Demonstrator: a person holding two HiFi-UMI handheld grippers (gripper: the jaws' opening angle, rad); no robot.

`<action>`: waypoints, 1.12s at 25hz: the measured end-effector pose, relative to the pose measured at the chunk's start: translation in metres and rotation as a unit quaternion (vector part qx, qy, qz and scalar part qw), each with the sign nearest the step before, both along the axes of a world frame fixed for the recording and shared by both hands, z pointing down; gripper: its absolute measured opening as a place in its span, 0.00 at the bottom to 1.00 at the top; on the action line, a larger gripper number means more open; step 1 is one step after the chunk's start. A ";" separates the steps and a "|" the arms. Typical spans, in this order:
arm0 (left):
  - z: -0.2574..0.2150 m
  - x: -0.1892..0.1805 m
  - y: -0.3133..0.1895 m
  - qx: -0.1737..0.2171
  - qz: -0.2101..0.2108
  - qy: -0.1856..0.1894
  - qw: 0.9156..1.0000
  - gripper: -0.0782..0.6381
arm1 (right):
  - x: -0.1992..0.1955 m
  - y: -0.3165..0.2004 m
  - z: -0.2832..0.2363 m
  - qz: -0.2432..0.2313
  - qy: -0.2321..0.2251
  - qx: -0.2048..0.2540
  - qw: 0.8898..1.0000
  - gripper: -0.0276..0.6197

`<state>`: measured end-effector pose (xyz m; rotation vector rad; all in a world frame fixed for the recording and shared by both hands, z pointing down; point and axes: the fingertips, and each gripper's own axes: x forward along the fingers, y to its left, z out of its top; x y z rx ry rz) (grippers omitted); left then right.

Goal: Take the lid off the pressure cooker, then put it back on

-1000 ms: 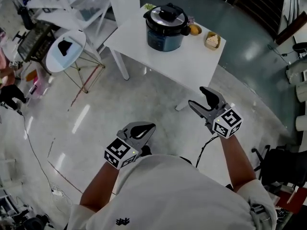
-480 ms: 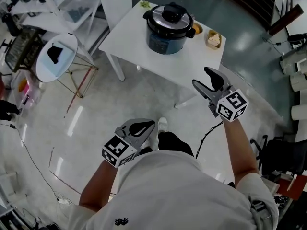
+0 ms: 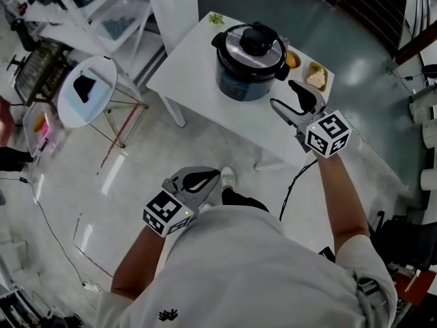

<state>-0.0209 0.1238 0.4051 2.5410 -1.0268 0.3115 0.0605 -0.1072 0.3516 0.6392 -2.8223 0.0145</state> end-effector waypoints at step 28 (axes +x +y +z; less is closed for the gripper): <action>0.009 -0.053 -0.169 -0.018 -0.080 -0.003 0.997 0.12 | -0.108 -0.216 0.054 -0.078 0.074 -0.019 0.994 0.63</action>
